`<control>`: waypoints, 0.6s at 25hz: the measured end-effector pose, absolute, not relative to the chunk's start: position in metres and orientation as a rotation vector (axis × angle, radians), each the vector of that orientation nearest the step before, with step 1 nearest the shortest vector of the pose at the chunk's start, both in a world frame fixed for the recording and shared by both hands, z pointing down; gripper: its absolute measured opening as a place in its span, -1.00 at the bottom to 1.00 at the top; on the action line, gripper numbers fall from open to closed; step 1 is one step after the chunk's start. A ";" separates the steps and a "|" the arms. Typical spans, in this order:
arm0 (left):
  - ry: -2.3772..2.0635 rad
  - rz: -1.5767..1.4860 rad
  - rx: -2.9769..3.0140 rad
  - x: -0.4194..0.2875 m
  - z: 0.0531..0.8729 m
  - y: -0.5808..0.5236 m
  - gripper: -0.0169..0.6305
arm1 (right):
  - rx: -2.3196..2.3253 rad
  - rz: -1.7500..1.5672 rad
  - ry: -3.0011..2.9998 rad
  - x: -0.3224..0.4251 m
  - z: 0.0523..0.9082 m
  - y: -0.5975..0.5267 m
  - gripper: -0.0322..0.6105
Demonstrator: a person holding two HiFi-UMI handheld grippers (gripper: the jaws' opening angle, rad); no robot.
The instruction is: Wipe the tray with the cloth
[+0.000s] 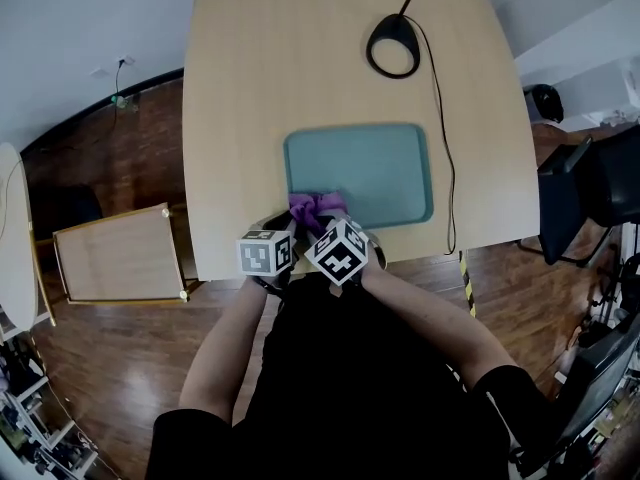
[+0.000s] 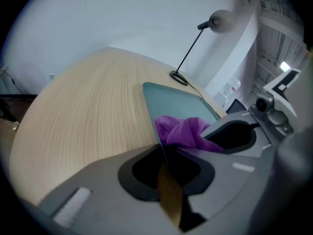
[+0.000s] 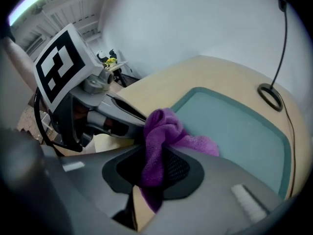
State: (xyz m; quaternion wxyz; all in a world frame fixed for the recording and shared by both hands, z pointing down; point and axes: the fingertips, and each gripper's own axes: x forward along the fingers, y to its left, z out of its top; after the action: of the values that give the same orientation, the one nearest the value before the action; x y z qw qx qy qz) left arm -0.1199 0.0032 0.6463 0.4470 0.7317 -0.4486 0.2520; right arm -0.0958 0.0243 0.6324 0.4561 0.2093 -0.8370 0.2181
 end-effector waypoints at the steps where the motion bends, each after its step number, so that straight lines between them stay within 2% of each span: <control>1: -1.110 0.612 1.804 -0.120 0.647 0.003 -0.74 | 0.474 0.522 -2.071 -0.102 0.633 0.028 -0.63; 7: -1.100 0.571 1.775 -0.121 0.649 0.004 -0.77 | 0.214 0.478 -2.052 -0.106 0.639 0.035 -0.65; 11: -1.090 0.587 1.798 -0.115 0.648 0.006 -0.76 | -0.027 0.224 -1.995 -0.097 0.637 0.028 -0.66; 15: -1.080 0.588 1.807 -0.112 0.647 0.006 -0.76 | 0.001 0.081 -1.949 -0.095 0.641 -0.021 -0.66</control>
State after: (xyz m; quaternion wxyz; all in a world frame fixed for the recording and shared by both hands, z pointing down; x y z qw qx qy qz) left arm -0.1122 0.0060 0.6474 0.4598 0.7342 -0.4388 0.2387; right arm -0.0945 -0.0206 0.6406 0.5608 0.0006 -0.8272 0.0343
